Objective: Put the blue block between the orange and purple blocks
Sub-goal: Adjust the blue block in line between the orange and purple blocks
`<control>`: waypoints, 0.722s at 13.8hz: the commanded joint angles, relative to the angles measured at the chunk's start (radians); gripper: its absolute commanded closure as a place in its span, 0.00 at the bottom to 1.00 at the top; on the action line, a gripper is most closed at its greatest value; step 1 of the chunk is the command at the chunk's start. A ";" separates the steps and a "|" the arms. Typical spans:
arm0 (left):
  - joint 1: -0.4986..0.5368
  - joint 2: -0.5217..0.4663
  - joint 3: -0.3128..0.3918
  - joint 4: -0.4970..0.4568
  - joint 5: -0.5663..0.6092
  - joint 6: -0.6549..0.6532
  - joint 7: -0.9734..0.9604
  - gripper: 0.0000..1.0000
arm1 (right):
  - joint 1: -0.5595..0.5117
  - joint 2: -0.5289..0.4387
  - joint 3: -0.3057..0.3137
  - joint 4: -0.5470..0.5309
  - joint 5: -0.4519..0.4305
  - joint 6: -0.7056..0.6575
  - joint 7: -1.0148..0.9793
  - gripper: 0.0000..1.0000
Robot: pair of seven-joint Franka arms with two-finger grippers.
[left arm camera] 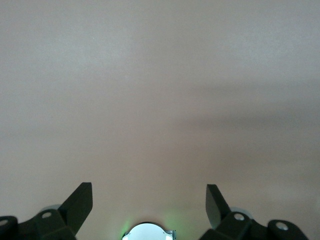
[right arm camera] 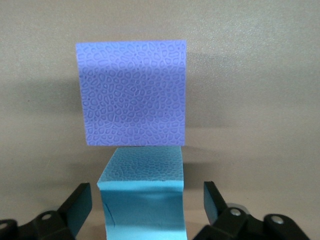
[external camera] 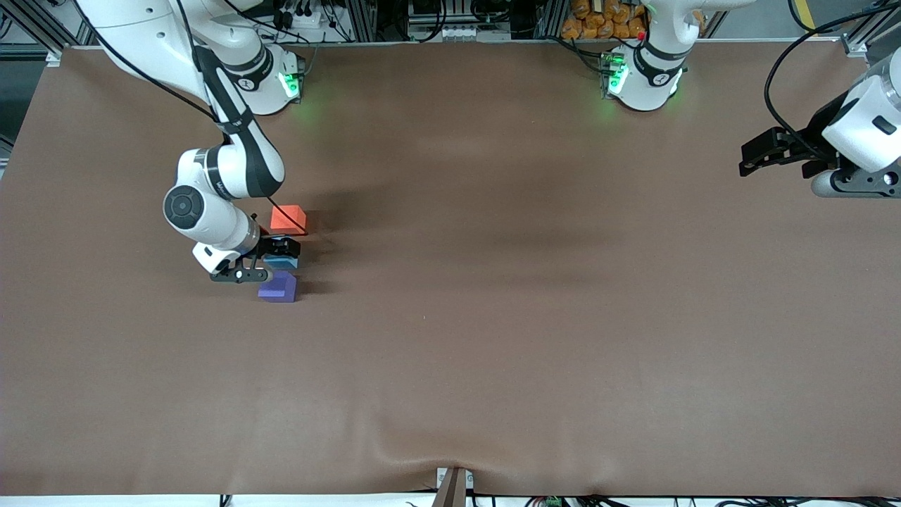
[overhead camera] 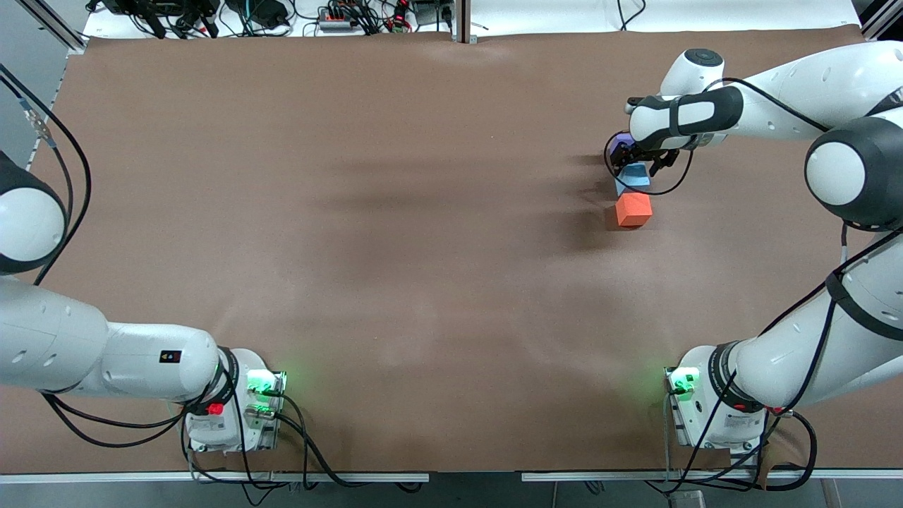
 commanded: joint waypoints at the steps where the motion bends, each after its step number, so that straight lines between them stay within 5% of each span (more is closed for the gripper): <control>1: 0.009 0.008 -0.004 0.016 -0.015 0.001 0.011 0.00 | -0.013 -0.006 0.012 -0.019 -0.005 0.033 -0.006 0.00; 10: 0.005 0.008 -0.004 0.014 -0.015 0.014 0.011 0.00 | -0.013 -0.041 0.015 0.050 0.009 -0.116 -0.001 0.00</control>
